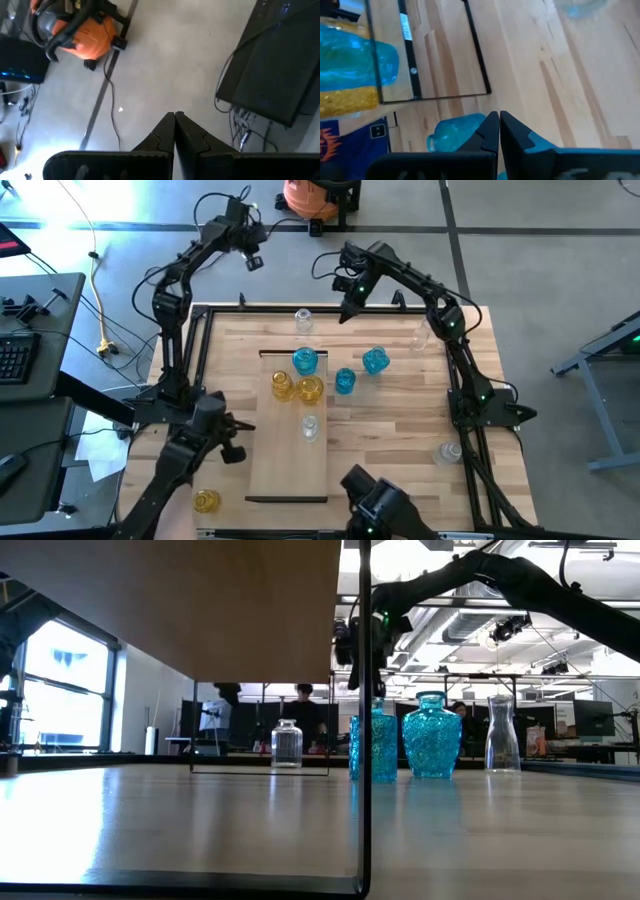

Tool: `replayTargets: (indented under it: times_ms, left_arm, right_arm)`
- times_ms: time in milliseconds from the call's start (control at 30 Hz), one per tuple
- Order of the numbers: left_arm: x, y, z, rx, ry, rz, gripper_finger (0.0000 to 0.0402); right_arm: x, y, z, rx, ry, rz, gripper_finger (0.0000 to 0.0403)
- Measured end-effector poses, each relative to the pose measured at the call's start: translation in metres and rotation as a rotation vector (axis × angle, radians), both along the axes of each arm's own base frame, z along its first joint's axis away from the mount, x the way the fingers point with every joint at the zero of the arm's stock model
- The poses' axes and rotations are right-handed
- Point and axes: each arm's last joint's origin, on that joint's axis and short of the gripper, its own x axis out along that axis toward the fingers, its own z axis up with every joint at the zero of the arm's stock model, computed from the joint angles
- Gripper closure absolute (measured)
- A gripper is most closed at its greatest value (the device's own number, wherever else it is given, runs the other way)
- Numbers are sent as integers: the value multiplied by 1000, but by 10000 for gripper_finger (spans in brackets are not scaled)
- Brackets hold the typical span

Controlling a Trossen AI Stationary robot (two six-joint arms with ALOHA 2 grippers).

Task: Sort vases onto shelf
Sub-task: Adjust the shelf on the table

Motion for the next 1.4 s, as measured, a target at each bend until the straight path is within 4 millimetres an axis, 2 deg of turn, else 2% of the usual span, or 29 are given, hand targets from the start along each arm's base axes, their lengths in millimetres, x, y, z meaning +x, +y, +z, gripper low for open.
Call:
replayTargets:
  times_ms: [167, 300, 433, 533, 633, 800, 933, 1100, 1267, 1400]
  left_arm:
    - [1, -2, 0, -43, -65, 94, 401]
    - [-10, -5, 18, -77, -252, 196, 401]
    - [-23, -18, 56, -115, -485, 239, 401]
    - [-28, -39, 95, -156, -677, 219, 401]
    - [-30, -69, 137, -195, -838, 120, 401]
    - [-25, -128, 195, -142, -933, -25, 401]
    - [-21, -174, 229, -96, -982, -122, 401]
    - [-22, -218, 256, -47, -1032, -156, 401]
    - [-24, -246, 270, -22, -1060, -216, 401]
    - [-23, -258, 275, -19, -1069, -250, 401]
  right_arm:
    - [-3, 5, 20, -68, -75, 38, 403]
    - [-2, 3, 35, -155, -163, 39, 403]
    - [3, -1, 42, -221, -235, 23, 403]
    - [8, -6, 44, -282, -292, 33, 403]
    - [15, -11, 49, -372, -376, 41, 403]
    - [25, -26, 58, -423, -513, -40, 403]
    - [33, -48, 47, -206, -644, -113, 403]
    - [37, -68, 23, -71, -595, -241, 403]
    - [31, -85, -7, 124, -533, -283, 403]
    - [27, -93, -25, 237, -512, -276, 403]
